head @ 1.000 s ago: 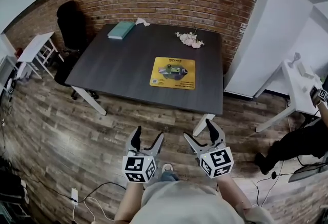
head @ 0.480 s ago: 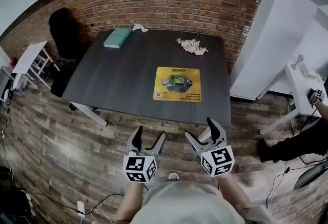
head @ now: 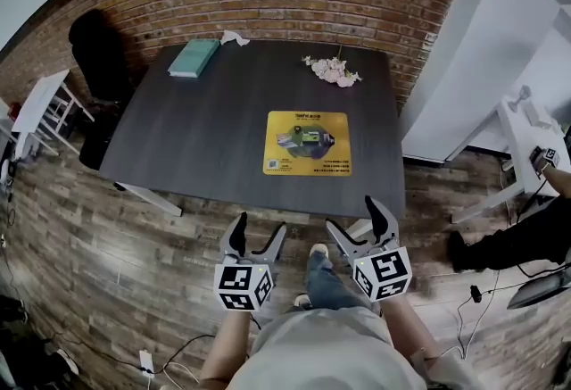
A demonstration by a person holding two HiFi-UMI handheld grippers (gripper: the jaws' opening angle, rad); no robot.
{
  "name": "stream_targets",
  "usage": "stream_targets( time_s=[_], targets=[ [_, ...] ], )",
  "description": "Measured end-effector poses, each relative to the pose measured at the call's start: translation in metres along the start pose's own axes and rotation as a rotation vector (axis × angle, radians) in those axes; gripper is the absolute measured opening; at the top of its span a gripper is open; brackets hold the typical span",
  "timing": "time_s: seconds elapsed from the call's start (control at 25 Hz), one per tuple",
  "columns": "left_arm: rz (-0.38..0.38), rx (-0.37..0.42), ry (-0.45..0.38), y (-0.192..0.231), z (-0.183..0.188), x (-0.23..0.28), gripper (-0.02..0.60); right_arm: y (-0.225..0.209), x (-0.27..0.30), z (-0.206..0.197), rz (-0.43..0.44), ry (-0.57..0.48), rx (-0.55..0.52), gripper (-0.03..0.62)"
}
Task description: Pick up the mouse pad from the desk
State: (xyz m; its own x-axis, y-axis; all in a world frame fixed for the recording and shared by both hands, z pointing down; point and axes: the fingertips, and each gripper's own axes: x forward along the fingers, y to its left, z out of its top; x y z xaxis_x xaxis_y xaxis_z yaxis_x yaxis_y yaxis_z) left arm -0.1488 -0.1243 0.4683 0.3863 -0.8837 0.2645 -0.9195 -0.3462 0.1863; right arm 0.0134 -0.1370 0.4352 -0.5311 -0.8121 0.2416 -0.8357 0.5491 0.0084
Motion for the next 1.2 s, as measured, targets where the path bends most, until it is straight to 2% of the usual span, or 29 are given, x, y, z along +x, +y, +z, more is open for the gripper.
stream_targets(
  time_s=[0.36, 0.8, 1.2],
  targets=[
    [0.011, -0.003, 0.034, 0.033, -0.002, 0.066, 0.354, -0.037, 0.061, 0.002, 0.016, 0.018, -0.005, 0.377],
    [0.05, -0.026, 0.088, 0.073, 0.014, 0.149, 0.354, -0.095, 0.145, 0.007, 0.037, 0.068, -0.006, 0.377],
    [0.042, -0.021, 0.193, 0.089, -0.003, 0.215, 0.354, -0.144, 0.211, -0.023, 0.036, 0.169, -0.005, 0.377]
  ],
)
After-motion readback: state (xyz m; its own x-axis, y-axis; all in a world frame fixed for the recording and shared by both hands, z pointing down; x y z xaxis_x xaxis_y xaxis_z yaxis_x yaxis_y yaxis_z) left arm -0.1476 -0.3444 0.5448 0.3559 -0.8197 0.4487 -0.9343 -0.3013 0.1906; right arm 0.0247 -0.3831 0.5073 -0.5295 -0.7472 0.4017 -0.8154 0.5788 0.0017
